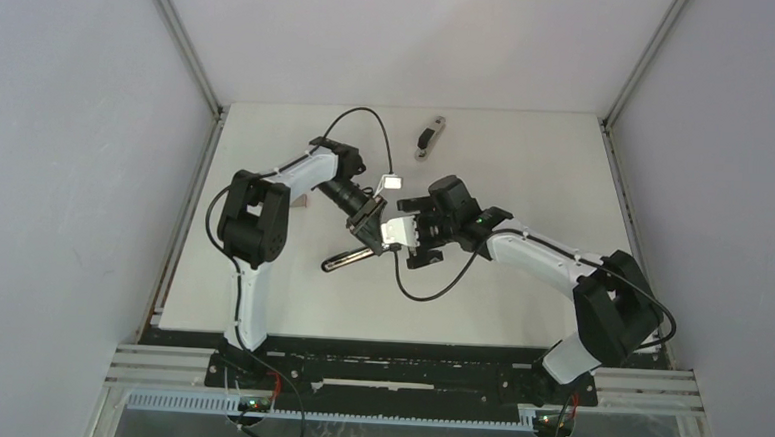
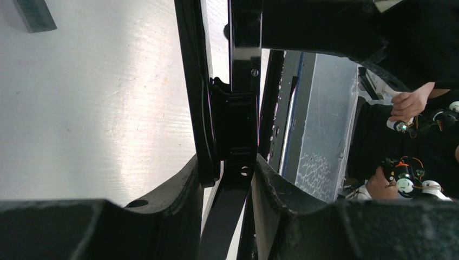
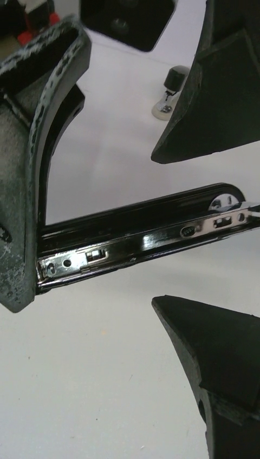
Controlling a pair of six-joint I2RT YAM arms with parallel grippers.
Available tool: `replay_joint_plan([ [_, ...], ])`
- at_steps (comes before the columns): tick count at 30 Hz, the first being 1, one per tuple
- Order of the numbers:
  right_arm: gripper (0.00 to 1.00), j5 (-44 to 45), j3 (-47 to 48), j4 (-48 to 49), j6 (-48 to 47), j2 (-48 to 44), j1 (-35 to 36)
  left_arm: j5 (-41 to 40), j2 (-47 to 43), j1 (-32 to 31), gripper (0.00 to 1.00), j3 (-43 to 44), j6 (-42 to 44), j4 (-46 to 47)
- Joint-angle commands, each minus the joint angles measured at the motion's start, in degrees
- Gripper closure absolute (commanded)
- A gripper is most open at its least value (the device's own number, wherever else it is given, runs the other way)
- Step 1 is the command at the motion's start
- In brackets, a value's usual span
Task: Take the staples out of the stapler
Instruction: Unload the staple at the center of the board.
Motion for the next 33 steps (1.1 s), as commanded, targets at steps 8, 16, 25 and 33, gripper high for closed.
replay_joint_plan([
  [8,0.31,0.27,-0.13,2.02,-0.22,2.73,2.07,5.9,-0.93,-0.57,0.9,3.37,4.97,-5.43],
  [16,0.48,2.0,-1.35,4.76,-0.67,2.36,2.41,6.29,-0.54,-0.66,0.87,3.09,5.51,-5.81],
  [25,0.71,0.4,-2.37,3.92,-2.82,0.84,2.46,7.06,-0.38,-0.52,0.75,3.05,6.1,-5.99],
  [33,0.77,-2.12,-2.34,3.43,-1.77,-0.93,0.97,7.54,-1.01,1.9,0.26,3.59,6.47,-5.9],
])
